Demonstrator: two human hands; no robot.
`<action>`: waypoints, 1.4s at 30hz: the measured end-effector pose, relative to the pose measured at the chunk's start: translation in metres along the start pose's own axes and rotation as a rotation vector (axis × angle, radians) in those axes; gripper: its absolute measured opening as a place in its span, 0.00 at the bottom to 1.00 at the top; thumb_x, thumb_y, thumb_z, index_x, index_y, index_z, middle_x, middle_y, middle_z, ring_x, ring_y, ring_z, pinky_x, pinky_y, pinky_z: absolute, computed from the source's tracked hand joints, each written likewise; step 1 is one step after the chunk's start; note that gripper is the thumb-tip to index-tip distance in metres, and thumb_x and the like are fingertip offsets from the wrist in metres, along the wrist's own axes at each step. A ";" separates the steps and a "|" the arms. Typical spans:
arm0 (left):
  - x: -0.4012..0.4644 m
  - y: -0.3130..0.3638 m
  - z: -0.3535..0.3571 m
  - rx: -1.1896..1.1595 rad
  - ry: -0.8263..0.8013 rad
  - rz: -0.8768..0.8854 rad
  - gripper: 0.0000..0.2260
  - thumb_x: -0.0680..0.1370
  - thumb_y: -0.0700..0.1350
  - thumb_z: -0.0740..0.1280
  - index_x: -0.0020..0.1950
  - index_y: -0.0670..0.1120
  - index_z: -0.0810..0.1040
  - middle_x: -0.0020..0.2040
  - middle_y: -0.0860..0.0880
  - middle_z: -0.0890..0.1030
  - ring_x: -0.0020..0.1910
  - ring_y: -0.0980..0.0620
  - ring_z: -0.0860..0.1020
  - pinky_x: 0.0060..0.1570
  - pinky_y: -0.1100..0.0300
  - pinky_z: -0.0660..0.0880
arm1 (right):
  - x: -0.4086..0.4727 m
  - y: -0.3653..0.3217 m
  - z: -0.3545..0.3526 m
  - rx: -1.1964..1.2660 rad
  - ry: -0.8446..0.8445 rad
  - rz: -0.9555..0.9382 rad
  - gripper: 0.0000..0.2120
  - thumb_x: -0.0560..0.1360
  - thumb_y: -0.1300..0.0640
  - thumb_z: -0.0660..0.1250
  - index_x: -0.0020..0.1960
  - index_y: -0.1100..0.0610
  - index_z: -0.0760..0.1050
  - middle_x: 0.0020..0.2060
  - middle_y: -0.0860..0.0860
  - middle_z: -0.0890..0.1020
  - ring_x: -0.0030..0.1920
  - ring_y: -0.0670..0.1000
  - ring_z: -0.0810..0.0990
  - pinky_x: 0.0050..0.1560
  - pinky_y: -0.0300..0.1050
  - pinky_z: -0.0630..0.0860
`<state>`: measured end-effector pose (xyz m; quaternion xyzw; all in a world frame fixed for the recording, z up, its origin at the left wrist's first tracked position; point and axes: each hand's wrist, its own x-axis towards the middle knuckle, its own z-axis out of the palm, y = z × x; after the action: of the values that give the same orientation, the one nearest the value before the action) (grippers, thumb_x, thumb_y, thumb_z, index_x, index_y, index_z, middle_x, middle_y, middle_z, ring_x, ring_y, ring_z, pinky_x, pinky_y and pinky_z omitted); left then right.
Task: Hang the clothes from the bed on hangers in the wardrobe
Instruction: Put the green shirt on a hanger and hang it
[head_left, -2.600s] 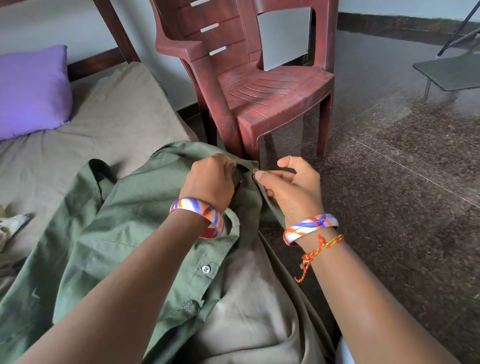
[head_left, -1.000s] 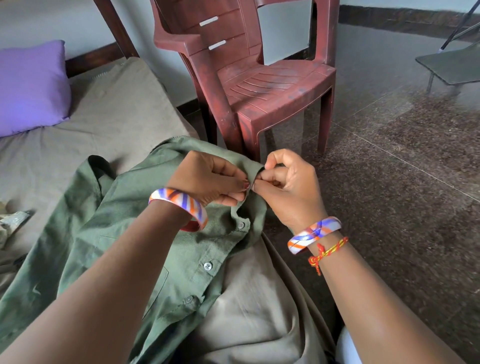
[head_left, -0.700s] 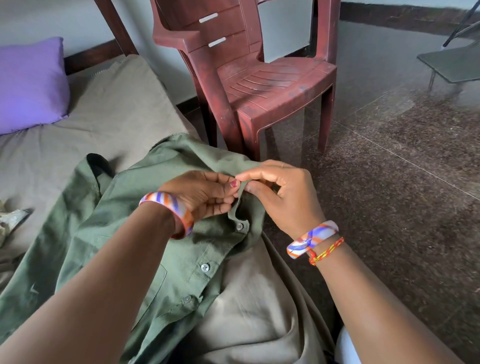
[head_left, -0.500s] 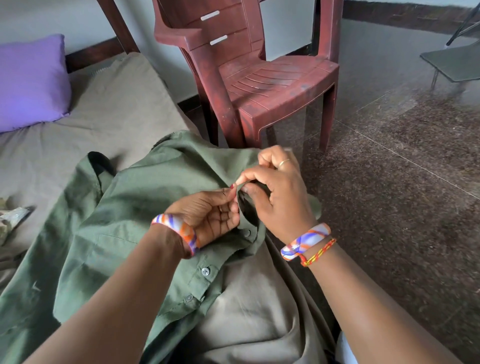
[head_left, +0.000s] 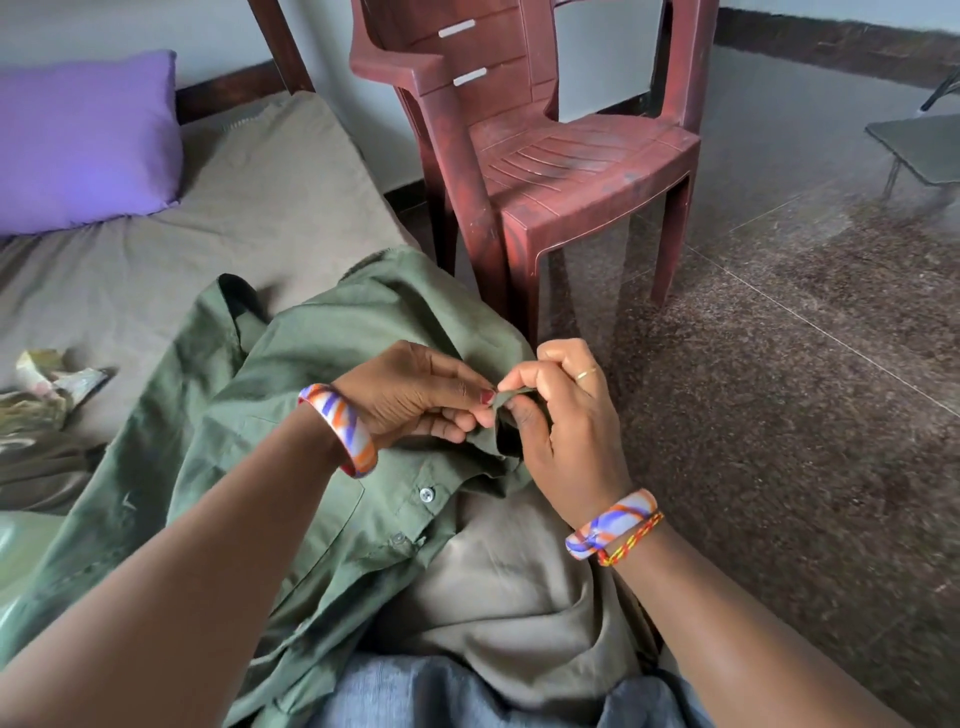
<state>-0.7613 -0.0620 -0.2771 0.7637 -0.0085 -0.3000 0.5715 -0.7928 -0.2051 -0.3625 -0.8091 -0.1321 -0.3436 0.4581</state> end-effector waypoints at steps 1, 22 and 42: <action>-0.001 0.000 0.001 0.097 0.002 0.093 0.05 0.73 0.33 0.67 0.40 0.40 0.81 0.30 0.50 0.81 0.27 0.60 0.77 0.31 0.68 0.76 | -0.001 -0.002 -0.002 -0.024 0.026 0.002 0.08 0.72 0.60 0.61 0.42 0.62 0.77 0.45 0.57 0.75 0.49 0.50 0.72 0.50 0.36 0.68; -0.160 -0.037 -0.045 0.553 0.814 0.140 0.06 0.74 0.46 0.70 0.49 0.46 0.80 0.34 0.53 0.78 0.28 0.65 0.75 0.35 0.71 0.70 | 0.022 -0.109 0.009 -0.202 -0.366 0.183 0.15 0.73 0.65 0.64 0.58 0.54 0.77 0.57 0.56 0.75 0.59 0.59 0.73 0.56 0.54 0.68; -0.505 -0.315 0.004 0.365 1.280 -0.692 0.24 0.68 0.68 0.62 0.49 0.51 0.81 0.47 0.50 0.79 0.51 0.50 0.75 0.49 0.60 0.70 | -0.218 -0.362 0.121 -0.050 -1.465 -0.843 0.28 0.79 0.47 0.58 0.75 0.51 0.50 0.69 0.51 0.64 0.67 0.55 0.64 0.63 0.50 0.68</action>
<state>-1.2816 0.2237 -0.3281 0.8308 0.5166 0.0462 0.2021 -1.0907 0.1148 -0.3165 -0.7203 -0.6789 0.1226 0.0723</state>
